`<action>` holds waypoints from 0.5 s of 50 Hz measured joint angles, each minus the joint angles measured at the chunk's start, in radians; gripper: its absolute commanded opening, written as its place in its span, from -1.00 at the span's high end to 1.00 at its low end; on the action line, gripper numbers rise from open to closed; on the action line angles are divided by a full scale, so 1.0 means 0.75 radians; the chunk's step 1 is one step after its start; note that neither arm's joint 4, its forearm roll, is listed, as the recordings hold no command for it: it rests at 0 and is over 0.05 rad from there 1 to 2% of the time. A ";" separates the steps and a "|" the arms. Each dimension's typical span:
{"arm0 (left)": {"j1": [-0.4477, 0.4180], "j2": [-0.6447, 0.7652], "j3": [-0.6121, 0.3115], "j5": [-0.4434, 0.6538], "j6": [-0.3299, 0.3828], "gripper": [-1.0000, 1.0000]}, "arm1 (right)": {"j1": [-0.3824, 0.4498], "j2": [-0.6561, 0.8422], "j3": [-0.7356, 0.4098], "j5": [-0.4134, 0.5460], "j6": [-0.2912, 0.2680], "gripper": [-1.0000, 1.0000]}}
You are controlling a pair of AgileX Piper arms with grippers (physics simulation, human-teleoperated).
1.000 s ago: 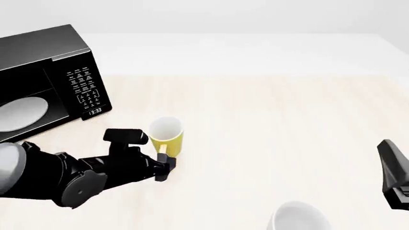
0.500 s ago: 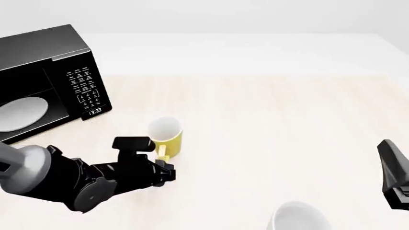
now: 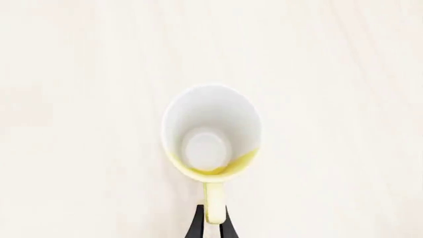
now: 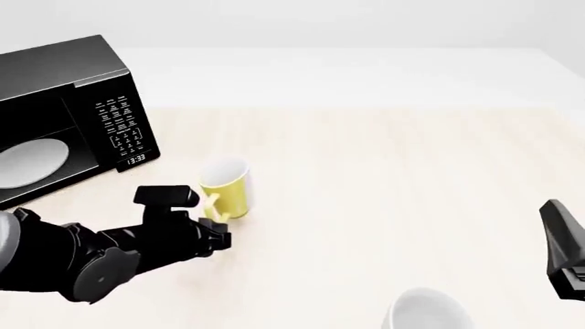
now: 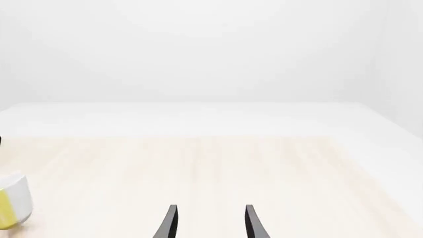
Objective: Put the yellow and white mug in the microwave and close it.
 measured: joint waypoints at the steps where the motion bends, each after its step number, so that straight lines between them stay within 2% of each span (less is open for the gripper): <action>1: 0.005 -0.011 0.003 0.004 0.005 1.00 | 0.000 0.000 0.000 0.000 0.000 -1.00; 25: 0.170 -0.331 0.099 0.092 0.117 1.00 | 0.000 0.000 0.000 0.000 0.000 -1.00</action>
